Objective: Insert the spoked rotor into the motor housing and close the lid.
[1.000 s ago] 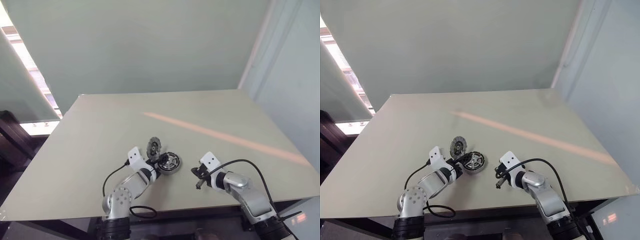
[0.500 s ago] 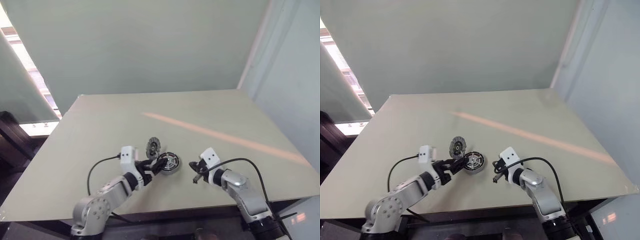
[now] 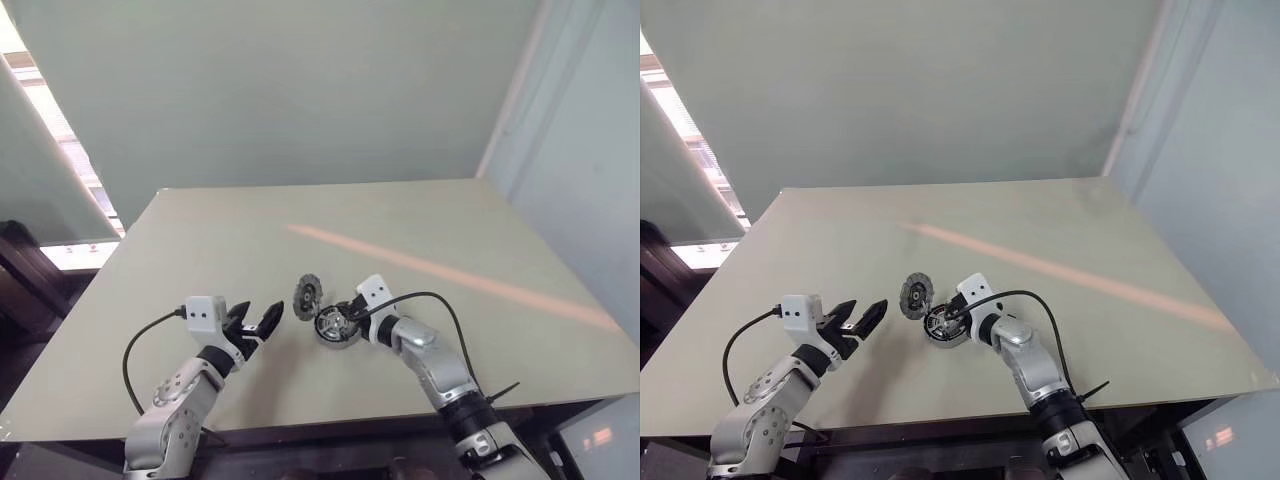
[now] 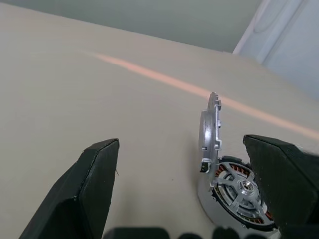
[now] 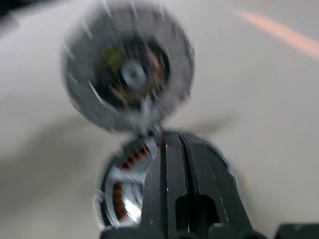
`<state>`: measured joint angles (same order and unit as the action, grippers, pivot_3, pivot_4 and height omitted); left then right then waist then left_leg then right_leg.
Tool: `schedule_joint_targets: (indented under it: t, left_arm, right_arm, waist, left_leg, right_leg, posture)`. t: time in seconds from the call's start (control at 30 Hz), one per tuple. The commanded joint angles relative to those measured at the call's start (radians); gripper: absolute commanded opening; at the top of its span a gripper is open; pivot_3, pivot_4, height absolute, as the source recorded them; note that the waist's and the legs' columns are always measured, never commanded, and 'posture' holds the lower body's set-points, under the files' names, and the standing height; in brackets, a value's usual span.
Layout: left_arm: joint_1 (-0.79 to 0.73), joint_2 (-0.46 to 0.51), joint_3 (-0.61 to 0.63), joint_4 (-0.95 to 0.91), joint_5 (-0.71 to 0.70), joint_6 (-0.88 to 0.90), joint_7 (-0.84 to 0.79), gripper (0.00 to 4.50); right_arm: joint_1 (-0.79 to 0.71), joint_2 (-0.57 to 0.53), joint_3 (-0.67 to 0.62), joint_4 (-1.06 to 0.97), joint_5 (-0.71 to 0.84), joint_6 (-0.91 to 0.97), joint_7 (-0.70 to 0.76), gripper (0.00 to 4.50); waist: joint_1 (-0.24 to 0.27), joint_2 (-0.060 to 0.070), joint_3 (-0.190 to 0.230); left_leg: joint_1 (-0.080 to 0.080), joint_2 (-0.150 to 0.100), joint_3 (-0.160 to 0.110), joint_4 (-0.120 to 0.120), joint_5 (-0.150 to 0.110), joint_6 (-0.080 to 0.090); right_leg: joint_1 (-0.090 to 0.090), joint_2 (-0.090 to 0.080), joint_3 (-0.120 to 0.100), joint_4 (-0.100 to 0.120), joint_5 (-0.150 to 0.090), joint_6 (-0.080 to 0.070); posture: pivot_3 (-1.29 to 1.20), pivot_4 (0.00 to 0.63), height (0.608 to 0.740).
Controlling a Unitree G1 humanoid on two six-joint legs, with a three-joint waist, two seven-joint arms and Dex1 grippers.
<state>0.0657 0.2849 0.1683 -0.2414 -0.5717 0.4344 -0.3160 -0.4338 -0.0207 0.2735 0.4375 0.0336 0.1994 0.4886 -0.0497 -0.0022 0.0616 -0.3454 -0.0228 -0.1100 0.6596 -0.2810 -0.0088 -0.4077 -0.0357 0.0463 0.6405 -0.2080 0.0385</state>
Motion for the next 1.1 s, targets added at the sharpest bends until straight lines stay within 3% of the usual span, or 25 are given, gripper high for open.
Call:
schedule_joint_targets:
  t: [0.03, 0.17, 0.43, 0.53, 0.7, 0.9, 1.1]
  left_arm:
    - [0.000, -0.004, 0.016, -0.023, 0.006, -0.027, -0.013, 4.26]
    - [0.004, -0.013, 0.019, -0.021, 0.014, -0.029, -0.013, 4.26]
    - [-0.001, -0.013, 0.015, -0.003, 0.025, -0.026, -0.027, 4.26]
    - [-0.004, -0.008, 0.012, 0.009, 0.034, -0.024, -0.036, 4.29]
    - [-0.009, 0.000, 0.005, 0.028, 0.051, -0.025, -0.055, 4.29]
    - [-0.017, 0.009, 0.001, 0.046, 0.065, -0.022, -0.078, 4.29]
    - [-0.018, 0.002, -0.010, 0.061, 0.086, -0.026, -0.088, 4.29]
  right_arm:
    - [-0.020, -0.003, 0.028, 0.090, -0.042, -0.041, 0.014, 0.00]
    - [-0.022, -0.005, 0.016, 0.116, -0.044, -0.077, 0.022, 0.00]
    - [-0.015, -0.067, -0.008, -0.100, -0.008, -0.020, 0.103, 0.00]
    - [-0.007, -0.149, 0.046, -0.229, -0.024, 0.096, 0.199, 0.54]
    - [-0.012, -0.307, 0.158, -0.376, -0.096, 0.146, 0.334, 2.20]
    - [-0.049, -0.397, 0.238, -0.446, -0.133, 0.195, 0.446, 4.32]
    - [-0.142, -0.416, 0.298, -0.379, -0.228, 0.122, 0.455, 4.47]
  waist:
    - [0.000, 0.000, 0.000]
    - [0.000, 0.001, 0.000]
    - [0.000, 0.001, 0.000]
    - [0.000, 0.001, 0.000]
    - [0.000, 0.001, 0.000]
    - [0.000, 0.000, 0.000]
    - [0.000, 0.000, 0.000]
  left_leg:
    - [0.000, 0.000, 0.000, 0.000, 0.000, 0.000]
    - [0.001, 0.000, 0.000, 0.000, 0.000, 0.000]
    - [0.001, 0.000, 0.000, 0.001, 0.000, 0.000]
    - [0.001, 0.000, 0.000, 0.001, 0.000, 0.000]
    - [0.001, 0.000, 0.000, 0.001, 0.000, 0.000]
    - [0.001, 0.001, 0.001, 0.001, 0.000, 0.000]
    - [0.001, 0.001, 0.001, 0.001, 0.000, 0.000]
  right_leg:
    - [0.000, 0.000, 0.000, 0.000, 0.000, 0.000]
    - [0.001, 0.000, 0.000, 0.000, 0.000, 0.000]
    - [0.001, 0.001, 0.000, 0.001, 0.000, 0.000]
    - [0.001, 0.001, 0.000, 0.001, 0.000, 0.000]
    - [0.001, 0.001, 0.000, 0.001, 0.000, -0.001]
    - [0.001, 0.001, 0.000, 0.001, -0.001, -0.002]
    - [0.001, 0.001, 0.000, 0.001, 0.000, -0.001]
  posture:
    - [0.00, 0.000, 0.740]
    - [0.00, 0.000, 0.740]
    - [0.00, 0.000, 0.740]
    - [0.00, 0.000, 0.740]
    - [0.00, 0.000, 0.740]
    - [0.00, 0.000, 0.740]
    - [0.00, 0.000, 0.740]
